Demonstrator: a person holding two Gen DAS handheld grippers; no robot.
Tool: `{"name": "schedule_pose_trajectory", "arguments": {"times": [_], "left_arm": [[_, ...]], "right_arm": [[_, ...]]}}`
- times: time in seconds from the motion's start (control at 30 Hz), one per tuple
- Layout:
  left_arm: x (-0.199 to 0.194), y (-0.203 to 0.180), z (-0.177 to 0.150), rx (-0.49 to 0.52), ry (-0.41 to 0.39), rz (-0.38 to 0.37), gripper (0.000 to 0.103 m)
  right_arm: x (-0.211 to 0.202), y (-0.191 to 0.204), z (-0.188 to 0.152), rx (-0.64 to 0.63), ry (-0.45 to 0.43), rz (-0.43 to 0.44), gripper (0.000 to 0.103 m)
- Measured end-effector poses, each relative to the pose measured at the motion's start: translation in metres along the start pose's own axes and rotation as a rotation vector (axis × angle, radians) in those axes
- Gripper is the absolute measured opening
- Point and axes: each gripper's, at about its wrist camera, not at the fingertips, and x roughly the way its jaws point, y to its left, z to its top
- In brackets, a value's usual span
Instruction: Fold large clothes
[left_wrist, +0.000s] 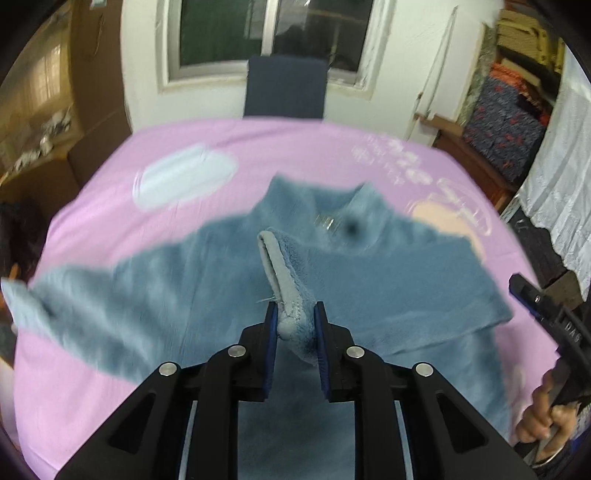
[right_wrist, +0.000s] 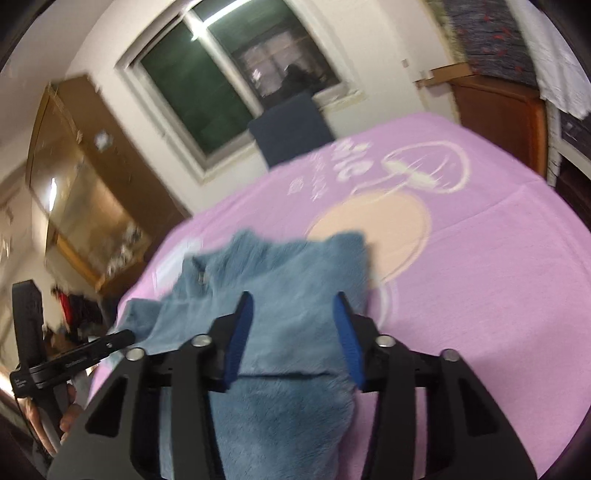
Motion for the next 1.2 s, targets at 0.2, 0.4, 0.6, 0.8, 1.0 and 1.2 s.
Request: {"name": "schedule_pose_trajectory", "arguments": {"times": [0.2, 0.4, 0.6, 0.8, 1.0, 1.2], "left_arm": [[0.022, 0.027, -0.025, -0.058, 0.043, 0.077, 0.043], [0.014, 0.048, -0.027, -0.122, 0.022, 0.073, 0.051], [-0.006, 0.092, -0.033, -0.231, -0.006, 0.111, 0.052], [-0.027, 0.182, -0.039, -0.497, -0.030, 0.163, 0.053], [-0.032, 0.254, -0.030, -0.717, -0.054, 0.177, 0.051], [-0.020, 0.271, -0.004, -0.719, 0.010, 0.254, 0.051]], "right_arm": [[0.033, 0.001, -0.013, -0.054, 0.157, -0.128, 0.023], [0.018, 0.003, -0.010, -0.037, 0.099, -0.051, 0.031], [0.030, 0.006, -0.016, -0.043, 0.146, -0.076, 0.045], [0.018, 0.004, -0.013, 0.003, 0.101, -0.023, 0.046], [0.015, 0.010, -0.013, -0.017, 0.083, -0.010, 0.048], [0.021, 0.009, -0.015, -0.014, 0.102, -0.020, 0.050]]}}
